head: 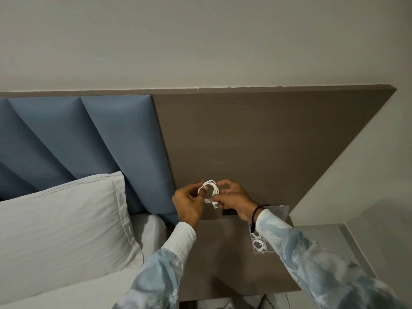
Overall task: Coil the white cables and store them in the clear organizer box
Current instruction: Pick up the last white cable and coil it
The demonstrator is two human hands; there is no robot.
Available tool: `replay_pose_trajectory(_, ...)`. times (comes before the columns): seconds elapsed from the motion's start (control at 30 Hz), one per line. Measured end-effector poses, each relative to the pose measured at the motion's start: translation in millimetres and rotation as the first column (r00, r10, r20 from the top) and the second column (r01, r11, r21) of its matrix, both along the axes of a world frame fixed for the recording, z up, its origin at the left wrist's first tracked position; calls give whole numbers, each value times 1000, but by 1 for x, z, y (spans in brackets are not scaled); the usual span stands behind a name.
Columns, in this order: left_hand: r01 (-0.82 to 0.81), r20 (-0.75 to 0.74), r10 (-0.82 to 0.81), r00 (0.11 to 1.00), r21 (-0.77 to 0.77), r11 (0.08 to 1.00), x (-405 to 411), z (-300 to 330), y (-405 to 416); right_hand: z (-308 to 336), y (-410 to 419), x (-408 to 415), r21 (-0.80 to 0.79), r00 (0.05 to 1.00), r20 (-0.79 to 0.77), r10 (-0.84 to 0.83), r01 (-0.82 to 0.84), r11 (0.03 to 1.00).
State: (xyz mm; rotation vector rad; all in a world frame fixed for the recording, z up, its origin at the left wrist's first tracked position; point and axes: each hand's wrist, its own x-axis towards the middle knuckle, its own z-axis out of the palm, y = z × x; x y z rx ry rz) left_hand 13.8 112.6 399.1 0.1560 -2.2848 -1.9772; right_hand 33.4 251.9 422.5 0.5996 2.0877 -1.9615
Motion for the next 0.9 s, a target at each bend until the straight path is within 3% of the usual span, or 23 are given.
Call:
replay_pose_trajectory(0.1,-33,0,33,999,-20,999,-1,-3,0,-5,2,2,128,999,19,25,-28,991)
replay_pose_trajectory(0.17,-53,49,52,997,21,998,-6,-5,-5,-7,9,5,301,988,-35,150,-132,944)
replay_pose_trajectory(0.27,-127,188,83,979,234,964,-14,-6,-10,-8,17,8,524,932,-159,326,-200,828)
replay_pose_trajectory(0.37,-137,284,14,959,420,897,-14,-5,-8,-12,23,13,588,918,-242,314,-119,800)
replay_pose_trajectory(0.4,-131,307,-25,951,476,870,-11,-4,-6,-13,25,15,527,935,-243,258,-96,844)
replay_pose_trajectory(0.5,-114,351,-121,928,580,807,-1,-6,2,-17,36,21,79,997,-80,2,5,997)
replay_pose_trajectory(0.57,-109,379,-146,914,576,810,8,-11,12,-20,43,27,-184,995,76,-70,83,979)
replay_pose_trajectory(0.63,-98,411,-175,895,563,821,15,-19,27,-26,52,34,-349,980,166,-111,164,923)
replay_pose_trajectory(0.9,-16,560,-328,761,522,853,46,-79,104,-80,120,80,-298,935,304,-180,273,915)
